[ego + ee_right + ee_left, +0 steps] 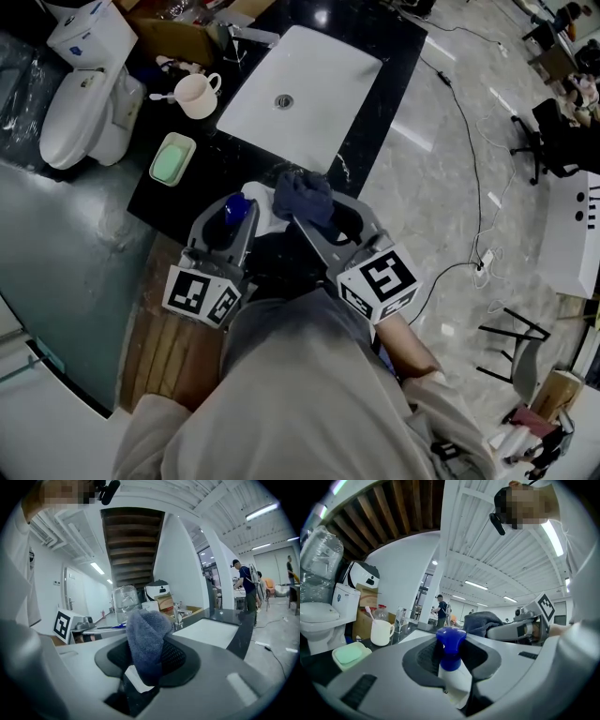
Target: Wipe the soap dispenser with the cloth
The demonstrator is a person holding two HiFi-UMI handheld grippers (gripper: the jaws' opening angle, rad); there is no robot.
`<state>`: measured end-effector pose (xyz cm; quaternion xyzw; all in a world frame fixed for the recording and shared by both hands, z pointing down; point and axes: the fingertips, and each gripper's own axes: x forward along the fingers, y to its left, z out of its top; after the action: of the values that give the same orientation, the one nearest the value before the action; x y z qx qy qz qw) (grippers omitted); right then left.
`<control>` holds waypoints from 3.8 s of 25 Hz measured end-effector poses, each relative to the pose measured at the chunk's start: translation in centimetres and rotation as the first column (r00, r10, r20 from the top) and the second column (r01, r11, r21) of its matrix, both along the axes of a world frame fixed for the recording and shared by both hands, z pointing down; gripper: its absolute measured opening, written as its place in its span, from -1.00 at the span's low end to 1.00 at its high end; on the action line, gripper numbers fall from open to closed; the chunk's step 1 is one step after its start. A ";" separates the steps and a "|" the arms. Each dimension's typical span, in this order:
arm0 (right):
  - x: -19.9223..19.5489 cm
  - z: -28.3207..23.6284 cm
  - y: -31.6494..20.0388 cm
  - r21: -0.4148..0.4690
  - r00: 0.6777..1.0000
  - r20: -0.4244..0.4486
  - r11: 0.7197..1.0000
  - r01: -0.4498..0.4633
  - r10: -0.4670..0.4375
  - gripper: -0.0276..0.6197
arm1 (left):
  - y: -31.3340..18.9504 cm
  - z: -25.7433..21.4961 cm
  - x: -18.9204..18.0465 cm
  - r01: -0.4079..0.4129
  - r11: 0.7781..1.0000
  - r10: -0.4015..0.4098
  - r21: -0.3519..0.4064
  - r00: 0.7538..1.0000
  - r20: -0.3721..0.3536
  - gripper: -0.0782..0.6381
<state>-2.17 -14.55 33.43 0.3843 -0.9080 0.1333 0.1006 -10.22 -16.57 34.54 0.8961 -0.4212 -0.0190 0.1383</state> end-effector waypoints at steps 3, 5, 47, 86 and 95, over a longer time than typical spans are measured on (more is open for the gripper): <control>-1.4 0.5 -0.9 0.009 0.999 -0.037 0.999 0.034 -0.034 -0.51 | 0.1 0.0 -0.4 0.005 1.000 -0.005 0.006 1.000 -0.011 -0.52; -2.2 1.1 -1.4 0.013 0.996 -0.066 0.998 0.058 -0.057 -0.51 | 0.1 0.0 -0.5 0.002 1.000 -0.002 0.009 1.000 -0.013 -0.52; -4.5 5.7 -3.0 -0.034 0.975 -0.169 0.990 0.140 -0.144 -0.50 | 0.2 0.7 -2.7 -0.023 0.999 0.025 0.026 0.996 -0.089 -0.52; -2.2 11.3 -2.6 -0.146 0.945 -0.288 0.983 0.114 -0.153 -0.50 | 0.5 0.5 -3.3 -0.003 0.999 0.006 0.038 0.996 -0.092 -0.52; -1.8 12.1 -2.5 -0.165 0.930 -0.328 0.979 0.118 -0.167 -0.50 | 0.6 0.3 -3.2 -0.007 0.999 0.011 0.041 0.996 -0.090 -0.52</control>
<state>-3.94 -17.05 45.55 0.3265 -0.8906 0.1215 0.2923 -13.45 -15.99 34.83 0.8989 -0.4100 -0.0673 0.1390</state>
